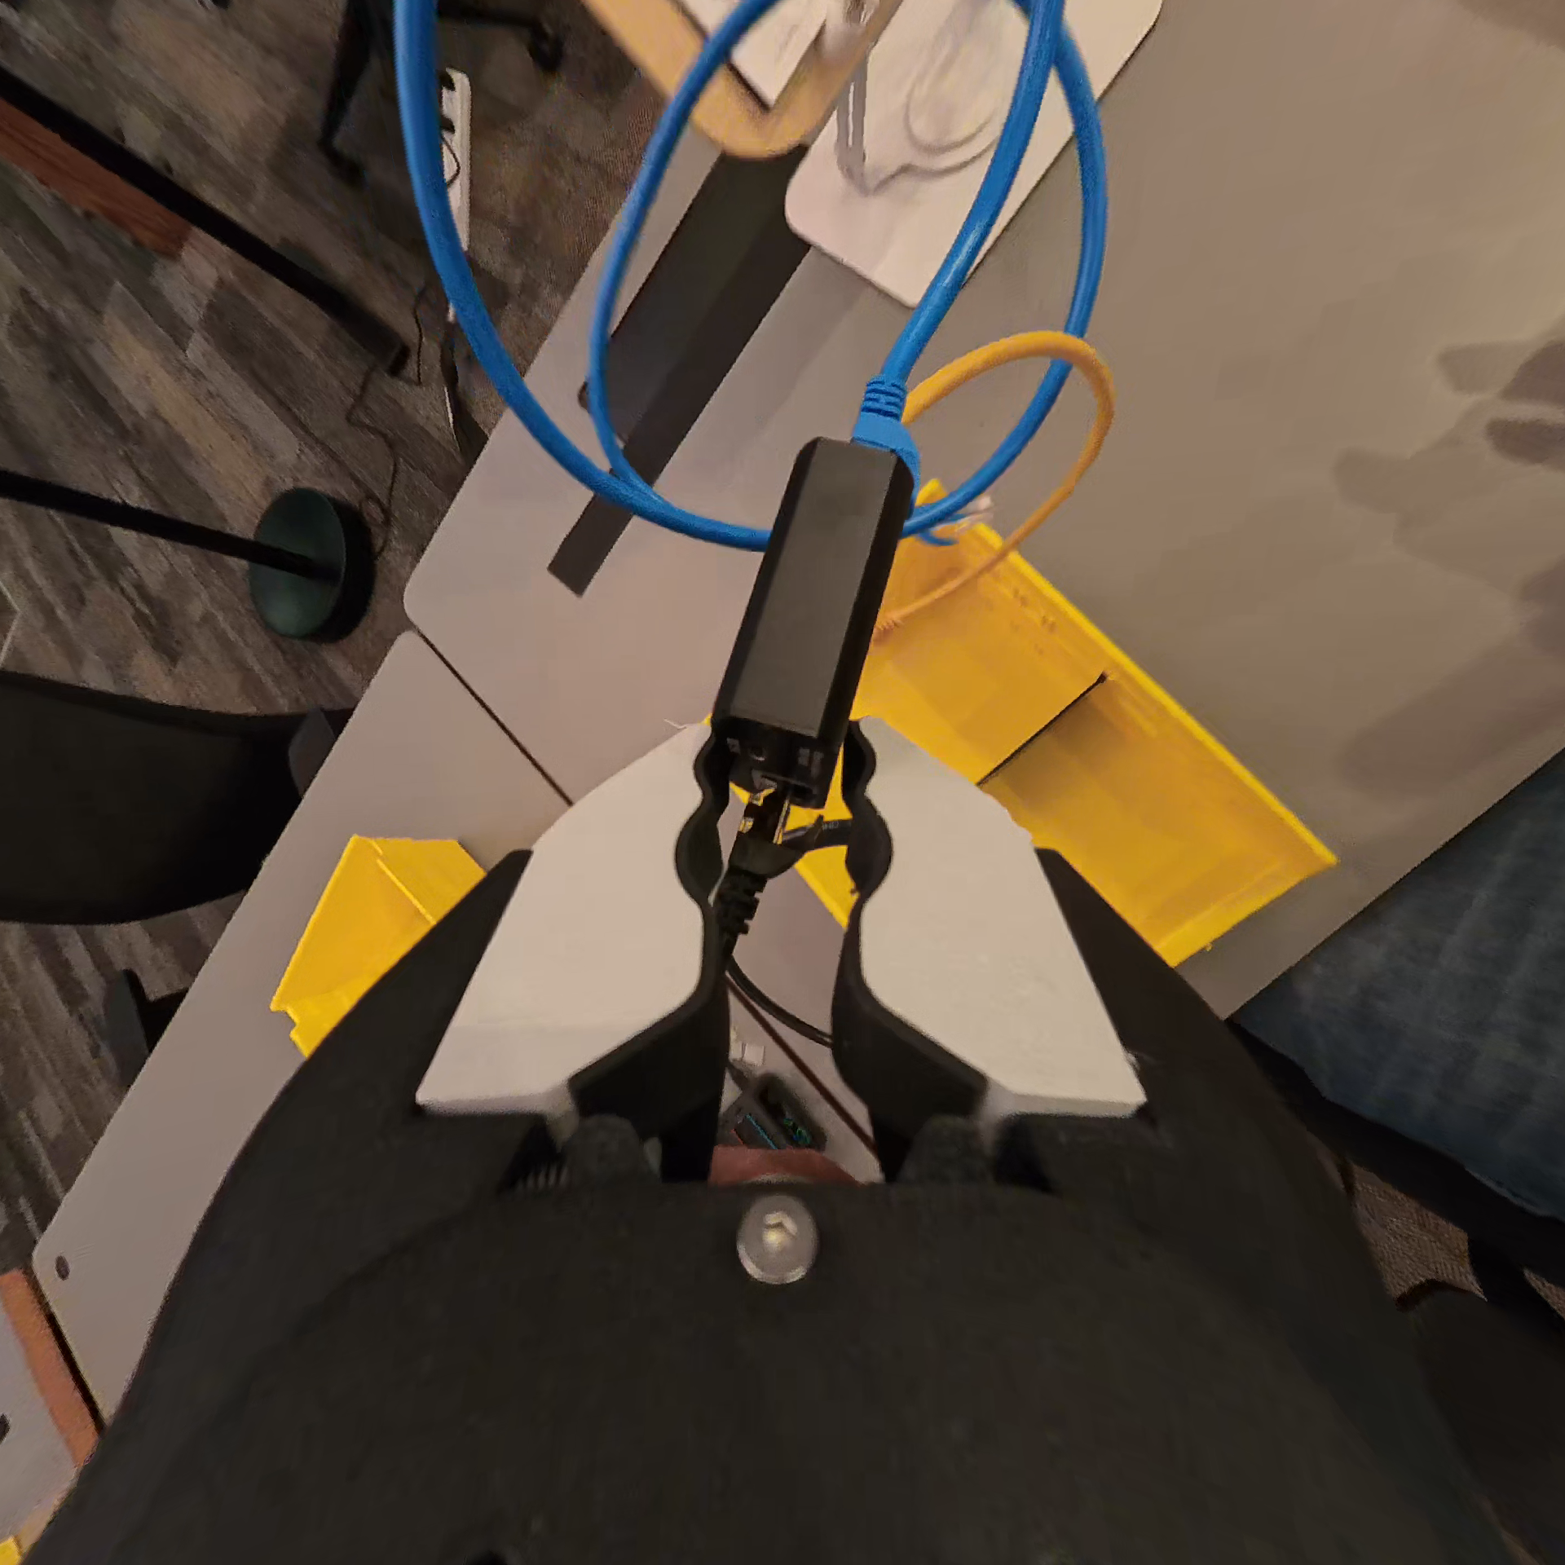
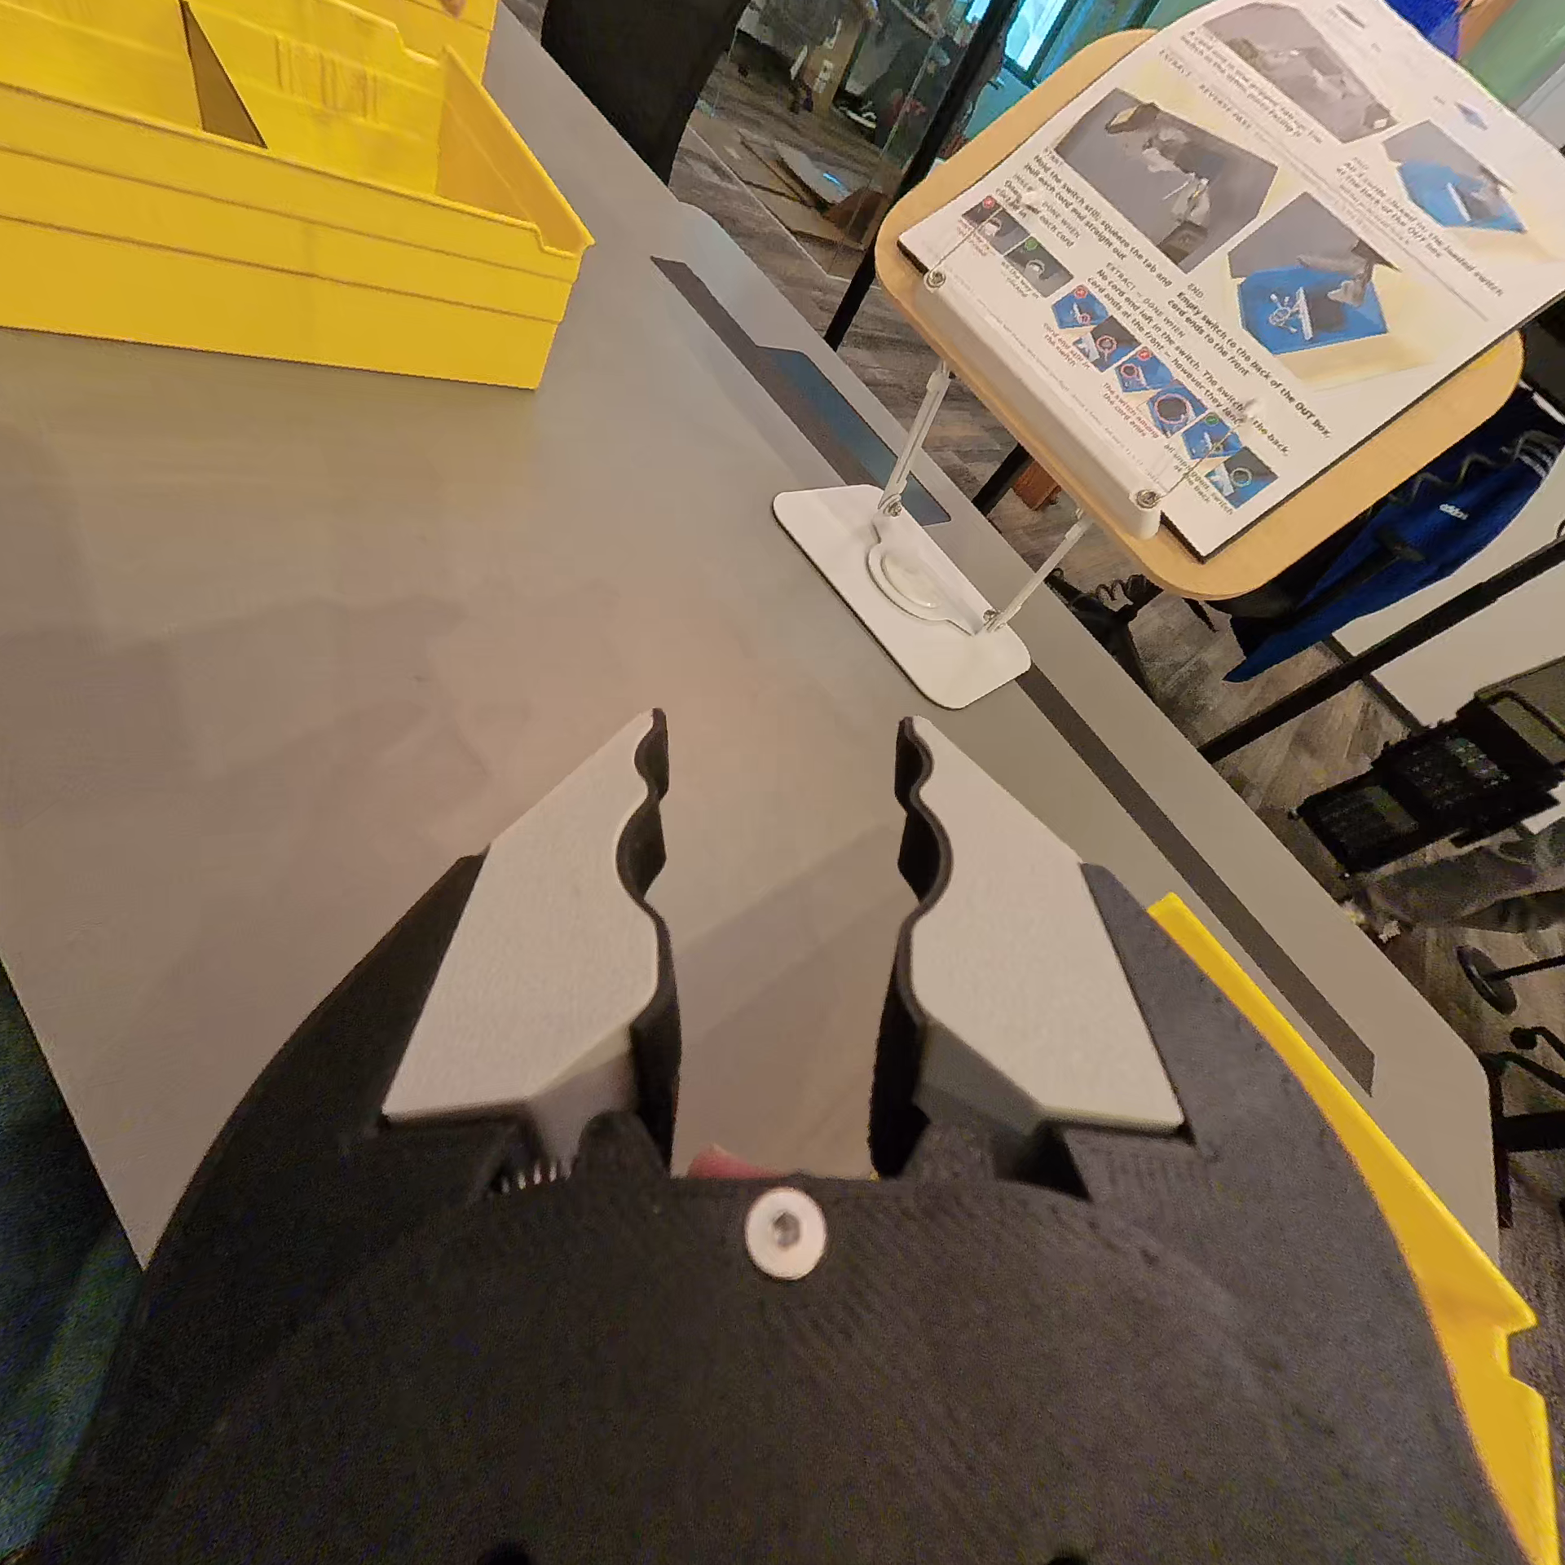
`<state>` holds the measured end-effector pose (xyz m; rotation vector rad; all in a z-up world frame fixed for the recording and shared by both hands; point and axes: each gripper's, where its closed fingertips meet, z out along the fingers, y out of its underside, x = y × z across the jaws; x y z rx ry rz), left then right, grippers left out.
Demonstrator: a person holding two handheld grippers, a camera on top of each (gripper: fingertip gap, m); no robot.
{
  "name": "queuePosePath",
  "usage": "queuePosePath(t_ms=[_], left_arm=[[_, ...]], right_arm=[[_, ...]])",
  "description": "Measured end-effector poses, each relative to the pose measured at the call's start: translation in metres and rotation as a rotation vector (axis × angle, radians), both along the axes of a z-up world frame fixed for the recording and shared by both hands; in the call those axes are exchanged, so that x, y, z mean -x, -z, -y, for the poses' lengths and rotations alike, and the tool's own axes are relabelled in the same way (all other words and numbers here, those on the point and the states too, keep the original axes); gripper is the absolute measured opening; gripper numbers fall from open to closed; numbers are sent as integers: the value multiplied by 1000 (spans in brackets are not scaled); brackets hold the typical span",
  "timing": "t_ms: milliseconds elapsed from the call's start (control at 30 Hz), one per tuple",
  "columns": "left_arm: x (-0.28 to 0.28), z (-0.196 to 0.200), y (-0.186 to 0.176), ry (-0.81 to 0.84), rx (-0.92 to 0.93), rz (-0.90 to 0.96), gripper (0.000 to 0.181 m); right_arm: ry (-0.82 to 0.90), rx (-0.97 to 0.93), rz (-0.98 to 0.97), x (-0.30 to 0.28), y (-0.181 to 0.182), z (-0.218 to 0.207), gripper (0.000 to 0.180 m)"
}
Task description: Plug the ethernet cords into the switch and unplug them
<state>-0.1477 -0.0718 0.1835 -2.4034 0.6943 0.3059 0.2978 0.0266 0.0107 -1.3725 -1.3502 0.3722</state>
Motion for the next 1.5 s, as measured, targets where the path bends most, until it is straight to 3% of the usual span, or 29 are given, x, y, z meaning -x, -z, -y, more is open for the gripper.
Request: queuePosePath(t_ms=[33,233,367,767,900,1000,1233,1333,1433,1500], left_arm=[[-8,-5,-4,8,-13,1,25],[-79,-40,-18,114,-60,70,26],[-134,-69,-4,181,-63,143,26],[-247,-123,118,246,88,453,26],[-268,-126,155,244,150,565,25],[-279,-122,175,252,188,637,25],[-289,-108,195,280,262,738,25],[-293,-100,199,295,298,778,25],[-294,-96,207,296,330,792,25],[-293,-95,212,295,334,822,25]], right_arm=[[0,-3,-3,-1,-1,1,53],[2,-24,-22,-3,-11,4,53],[-3,-44,-47,-2,-22,7,53],[-69,-132,-117,15,-64,21,49],[-90,-162,-54,46,-50,14,54],[-50,-306,51,72,-32,-1,55],[39,-595,277,120,7,-42,86],[60,-659,339,131,15,-55,72],[67,-679,355,136,21,-62,28],[29,-640,381,138,27,-61,27]])
